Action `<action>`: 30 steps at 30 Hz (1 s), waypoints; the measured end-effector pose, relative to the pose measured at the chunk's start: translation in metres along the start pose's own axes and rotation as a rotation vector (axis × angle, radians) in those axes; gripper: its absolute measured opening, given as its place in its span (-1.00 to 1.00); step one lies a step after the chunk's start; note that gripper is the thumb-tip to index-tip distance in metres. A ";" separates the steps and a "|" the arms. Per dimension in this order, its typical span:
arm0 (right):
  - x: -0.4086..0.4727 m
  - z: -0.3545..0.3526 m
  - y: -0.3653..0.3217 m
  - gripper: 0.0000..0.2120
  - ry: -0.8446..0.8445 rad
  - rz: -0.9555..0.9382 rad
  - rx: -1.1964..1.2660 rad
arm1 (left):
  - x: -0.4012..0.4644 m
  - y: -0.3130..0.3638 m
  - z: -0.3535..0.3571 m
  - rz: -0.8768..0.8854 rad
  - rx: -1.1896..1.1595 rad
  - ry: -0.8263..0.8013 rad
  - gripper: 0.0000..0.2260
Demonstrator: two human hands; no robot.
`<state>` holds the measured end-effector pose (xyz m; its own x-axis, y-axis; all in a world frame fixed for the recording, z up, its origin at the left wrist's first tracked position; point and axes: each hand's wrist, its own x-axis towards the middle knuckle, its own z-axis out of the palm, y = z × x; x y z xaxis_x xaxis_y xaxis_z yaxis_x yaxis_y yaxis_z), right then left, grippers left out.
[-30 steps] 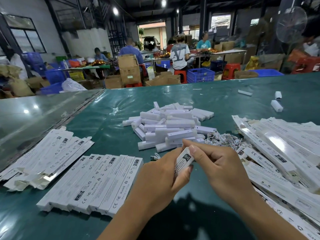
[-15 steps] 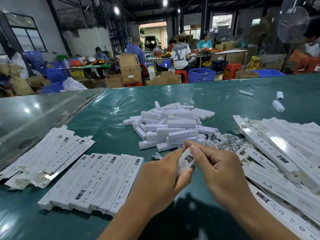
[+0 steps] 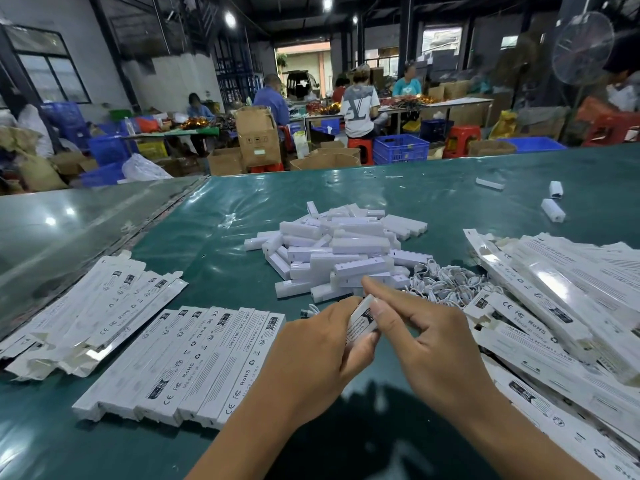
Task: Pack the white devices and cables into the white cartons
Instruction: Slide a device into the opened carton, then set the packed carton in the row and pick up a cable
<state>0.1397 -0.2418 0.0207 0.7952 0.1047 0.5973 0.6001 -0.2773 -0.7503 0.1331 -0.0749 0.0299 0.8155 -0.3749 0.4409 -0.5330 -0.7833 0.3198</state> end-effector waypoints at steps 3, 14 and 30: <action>0.005 -0.007 0.002 -0.60 0.057 0.126 0.212 | -0.001 0.004 -0.001 0.048 0.033 -0.016 -0.47; 0.010 -0.003 0.006 -0.47 -0.030 0.270 0.034 | 0.006 -0.002 0.012 0.125 0.292 0.071 -0.44; 0.064 0.007 0.053 -0.67 -0.217 0.256 -0.602 | 0.010 -0.016 0.013 -0.331 -0.946 0.460 -0.67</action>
<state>0.2230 -0.2432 0.0166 0.9425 0.1367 0.3050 0.2883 -0.7942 -0.5349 0.1527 -0.0724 0.0186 0.8930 0.1574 0.4217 -0.4207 -0.0410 0.9063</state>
